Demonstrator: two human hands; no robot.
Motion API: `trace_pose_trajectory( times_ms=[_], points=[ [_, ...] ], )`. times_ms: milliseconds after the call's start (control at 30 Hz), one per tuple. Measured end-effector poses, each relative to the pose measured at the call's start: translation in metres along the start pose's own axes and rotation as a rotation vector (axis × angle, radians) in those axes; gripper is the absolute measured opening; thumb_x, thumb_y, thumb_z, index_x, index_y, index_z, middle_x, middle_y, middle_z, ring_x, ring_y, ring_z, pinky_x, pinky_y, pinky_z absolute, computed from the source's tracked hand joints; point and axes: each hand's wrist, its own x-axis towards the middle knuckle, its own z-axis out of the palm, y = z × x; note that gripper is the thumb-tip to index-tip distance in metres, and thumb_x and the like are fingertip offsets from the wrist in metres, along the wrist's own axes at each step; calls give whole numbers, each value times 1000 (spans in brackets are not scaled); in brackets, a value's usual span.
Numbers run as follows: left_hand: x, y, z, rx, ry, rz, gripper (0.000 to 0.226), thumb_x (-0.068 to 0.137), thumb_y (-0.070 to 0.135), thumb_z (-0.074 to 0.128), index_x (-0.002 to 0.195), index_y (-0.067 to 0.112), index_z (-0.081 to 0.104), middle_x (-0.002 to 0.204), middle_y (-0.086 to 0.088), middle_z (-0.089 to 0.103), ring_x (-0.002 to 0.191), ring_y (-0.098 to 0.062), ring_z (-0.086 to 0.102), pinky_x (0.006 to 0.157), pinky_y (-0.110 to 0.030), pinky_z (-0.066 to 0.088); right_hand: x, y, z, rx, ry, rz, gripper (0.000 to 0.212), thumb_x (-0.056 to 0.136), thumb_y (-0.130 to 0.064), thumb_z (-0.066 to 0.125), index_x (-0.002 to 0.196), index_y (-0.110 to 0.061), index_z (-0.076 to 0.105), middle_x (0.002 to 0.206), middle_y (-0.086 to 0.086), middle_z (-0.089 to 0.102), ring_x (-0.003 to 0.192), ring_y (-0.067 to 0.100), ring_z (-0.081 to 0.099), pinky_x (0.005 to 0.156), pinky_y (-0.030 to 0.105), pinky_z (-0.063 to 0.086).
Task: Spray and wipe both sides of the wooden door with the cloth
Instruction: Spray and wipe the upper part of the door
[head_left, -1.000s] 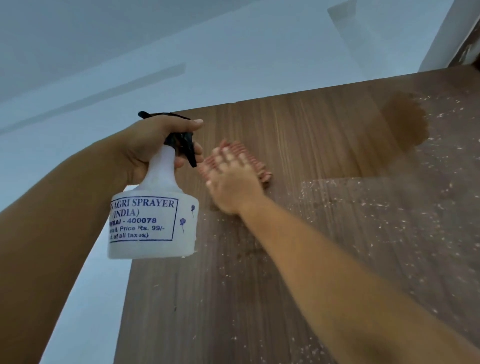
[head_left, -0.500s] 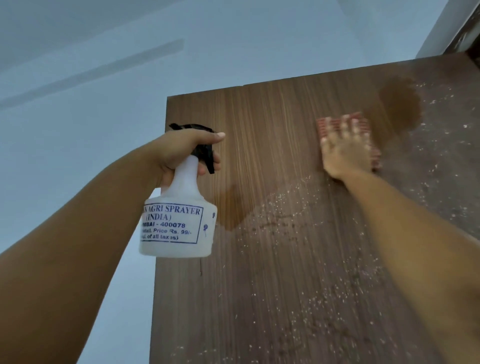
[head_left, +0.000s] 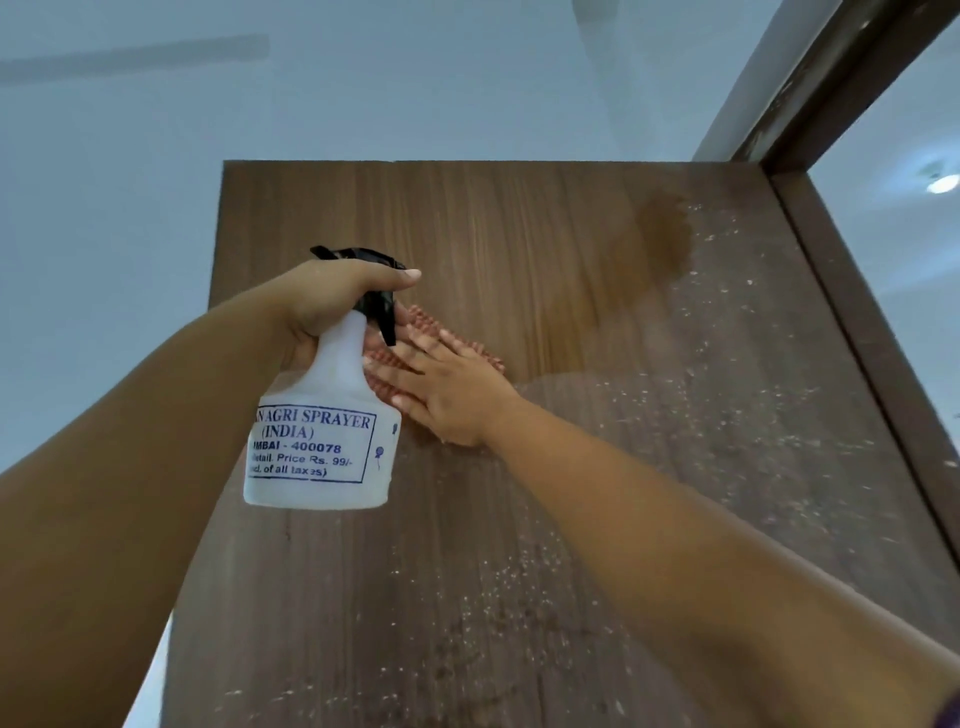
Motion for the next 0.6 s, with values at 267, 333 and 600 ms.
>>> trace_pose_trajectory(
  times_ms=[267, 333, 600],
  points=[
    [14, 12, 51, -137, -48, 64, 19, 93, 29, 67, 94, 10, 64, 87, -8, 68, 60, -7, 69, 44, -15, 48, -70, 155, -3, 84, 53, 500, 57, 105, -49, 15, 156, -36, -6, 164, -1, -14, 152, 20, -12, 123, 44, -3],
    [21, 17, 71, -175, -56, 62, 19, 93, 28, 67, 96, 9, 63, 87, -9, 68, 55, -7, 68, 42, -15, 47, -90, 183, 0, 77, 95, 495, 56, 105, -48, 17, 157, -35, -2, 165, -1, -10, 152, 20, -10, 123, 44, -2],
    [79, 51, 195, -182, -11, 146, 18, 93, 27, 68, 102, 12, 63, 78, -2, 67, 75, -14, 71, 51, -17, 51, -142, 290, 0, 36, 349, 710, 54, 106, -41, 18, 157, -24, 21, 165, 10, 8, 152, 27, 3, 122, 44, 7]
  ],
)
